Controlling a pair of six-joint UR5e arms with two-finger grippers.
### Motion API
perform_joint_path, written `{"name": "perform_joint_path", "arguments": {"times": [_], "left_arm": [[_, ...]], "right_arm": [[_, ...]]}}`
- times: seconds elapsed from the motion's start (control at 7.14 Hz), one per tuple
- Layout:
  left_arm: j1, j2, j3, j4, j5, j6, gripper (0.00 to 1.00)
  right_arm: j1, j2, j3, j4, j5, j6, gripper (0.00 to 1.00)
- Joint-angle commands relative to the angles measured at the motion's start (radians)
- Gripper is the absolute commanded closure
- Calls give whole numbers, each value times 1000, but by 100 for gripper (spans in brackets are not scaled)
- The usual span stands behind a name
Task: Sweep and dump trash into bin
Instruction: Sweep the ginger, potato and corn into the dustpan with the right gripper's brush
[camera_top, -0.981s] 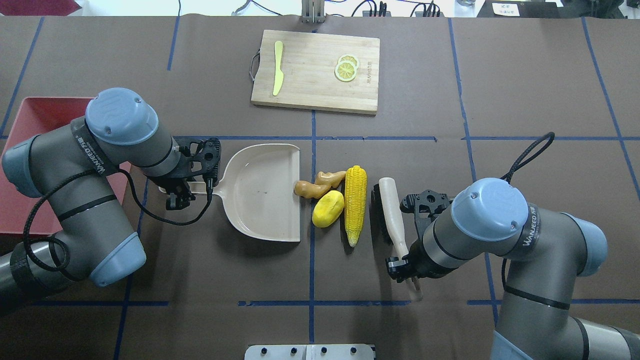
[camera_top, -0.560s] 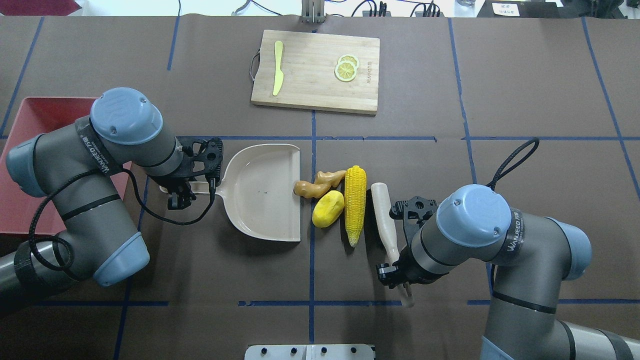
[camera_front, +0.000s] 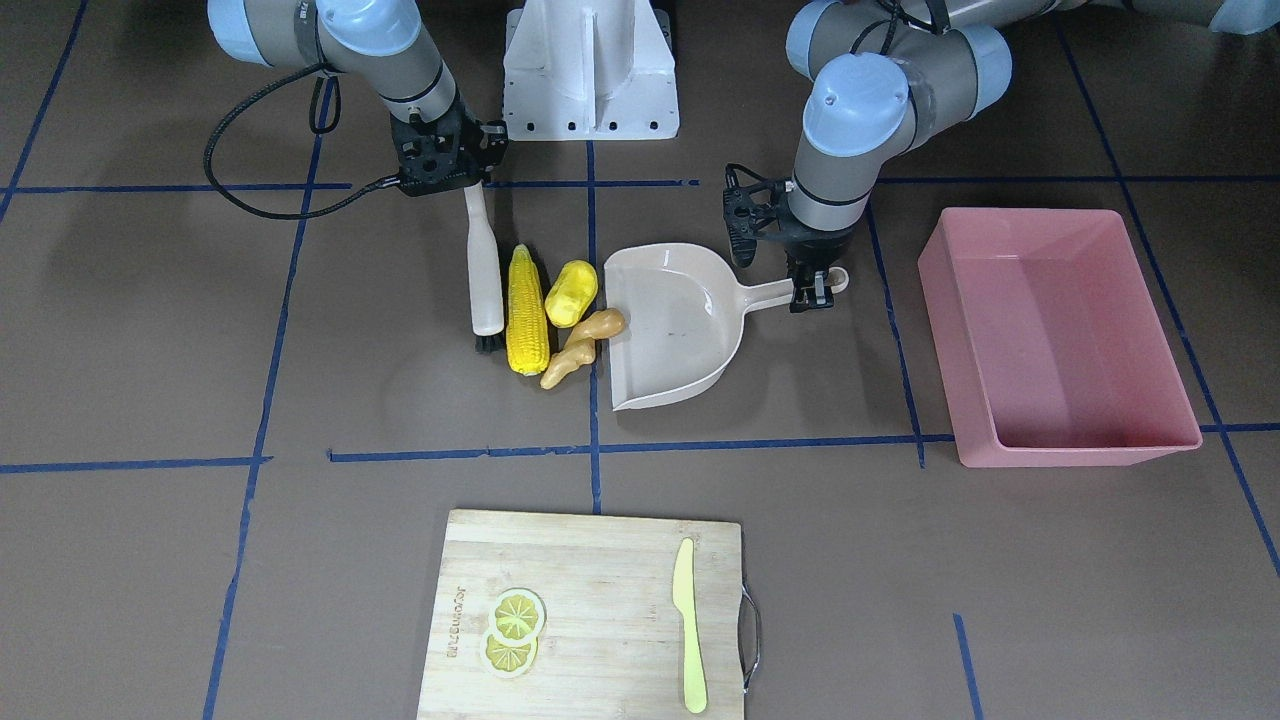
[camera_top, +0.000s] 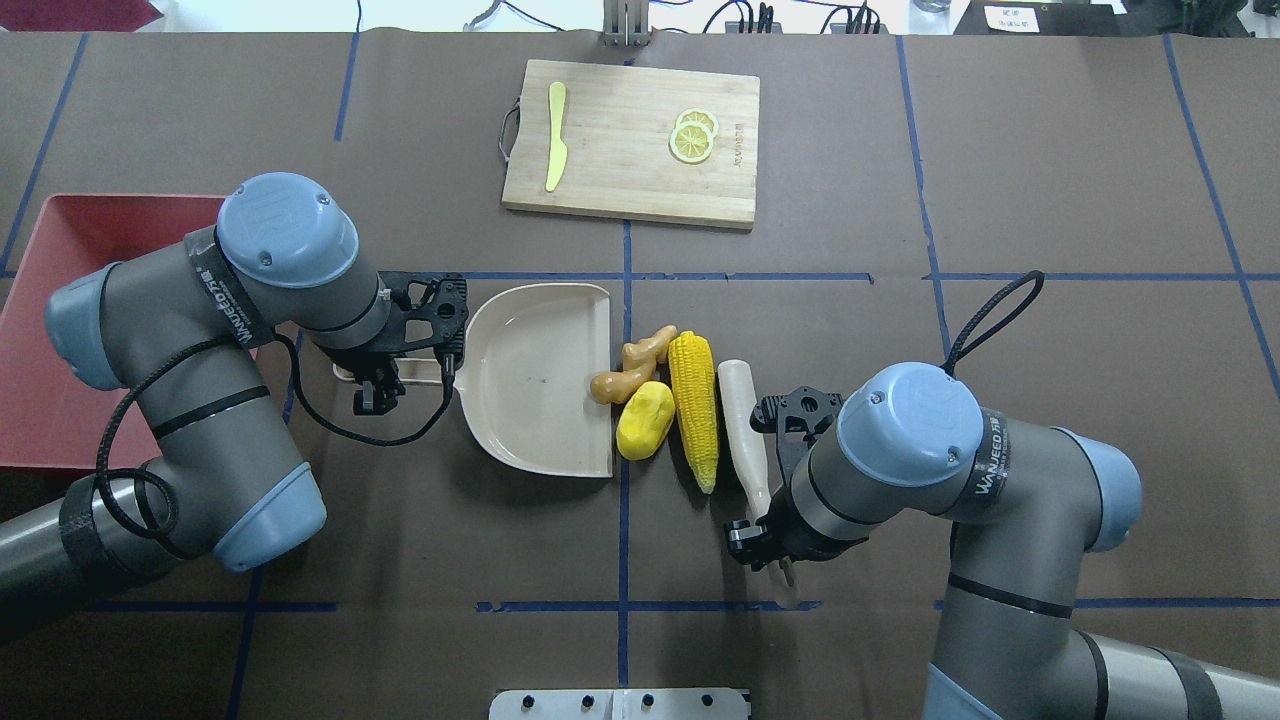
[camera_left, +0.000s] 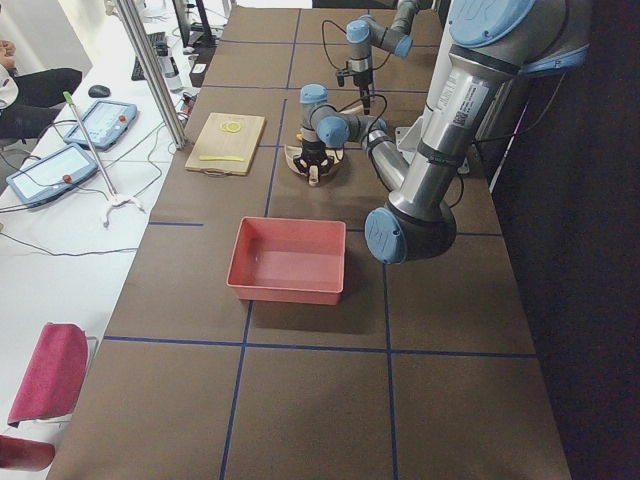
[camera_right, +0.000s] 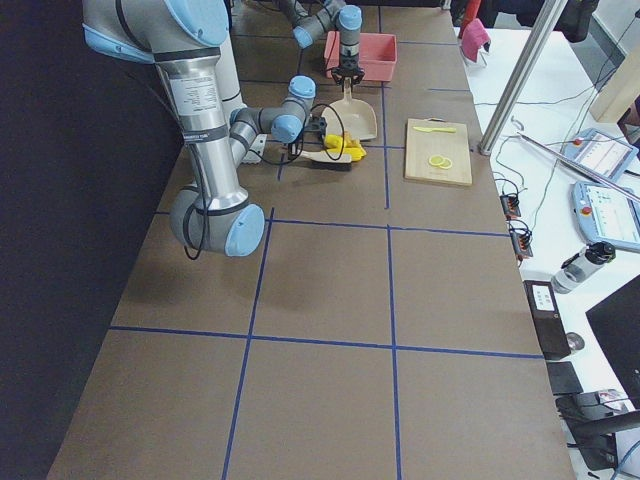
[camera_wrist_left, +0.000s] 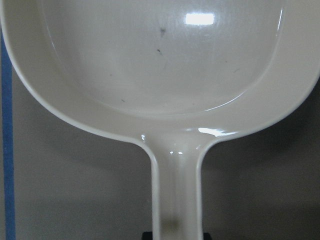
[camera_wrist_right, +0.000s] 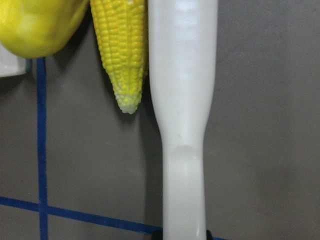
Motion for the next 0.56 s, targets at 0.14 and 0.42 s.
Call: {"name": "perform_joint_path", "arguments": {"times": [0.14,0.42], "left_arm": [[29,-43,24,4,0,-22,93],[35,-103,84,4,0,-59,93]], "right_arm": [[0,70,-32,1,-1,2,100],[0,100,-50,10,-3,2,100]]}}
